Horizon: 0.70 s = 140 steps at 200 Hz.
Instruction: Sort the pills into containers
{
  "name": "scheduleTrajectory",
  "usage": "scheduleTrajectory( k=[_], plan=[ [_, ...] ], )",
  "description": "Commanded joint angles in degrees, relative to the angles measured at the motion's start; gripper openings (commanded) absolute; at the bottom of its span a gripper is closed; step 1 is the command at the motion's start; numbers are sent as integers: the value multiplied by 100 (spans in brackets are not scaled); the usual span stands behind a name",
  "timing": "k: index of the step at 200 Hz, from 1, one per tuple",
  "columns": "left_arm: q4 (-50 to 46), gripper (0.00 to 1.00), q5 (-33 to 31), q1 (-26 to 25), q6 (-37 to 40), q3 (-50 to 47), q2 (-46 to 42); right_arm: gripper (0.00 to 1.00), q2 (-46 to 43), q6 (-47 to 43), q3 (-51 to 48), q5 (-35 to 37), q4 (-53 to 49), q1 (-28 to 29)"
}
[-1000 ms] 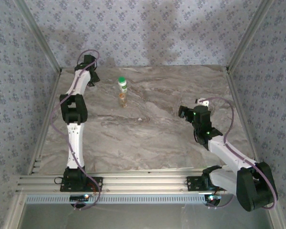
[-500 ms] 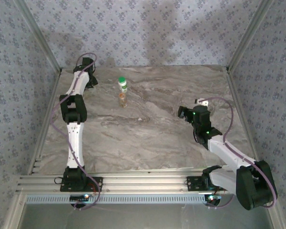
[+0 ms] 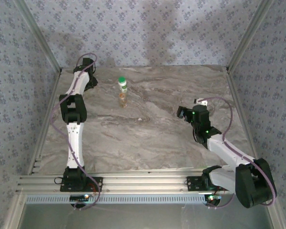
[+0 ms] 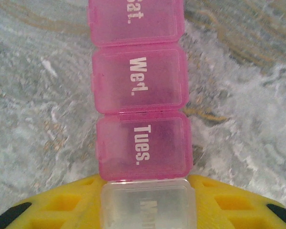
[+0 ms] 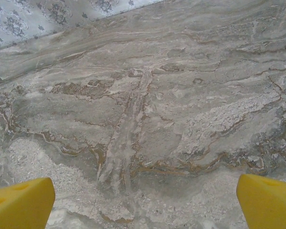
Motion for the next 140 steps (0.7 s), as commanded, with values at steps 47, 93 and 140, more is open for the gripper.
scheduleTrajectory(
  k=[47,93,140],
  plan=[
    [1309,43,206,-200,-112,-3351,-3253,100,-46,98,199,-70,-72,37],
    [2219,43,271,-877,-124,-5946,-5893,100,-356,62,189,-32,-194,137],
    [2572,44,-337,-3050,-683,-7490,-7357,100,-993,154,354,106,-972,316]
  ],
)
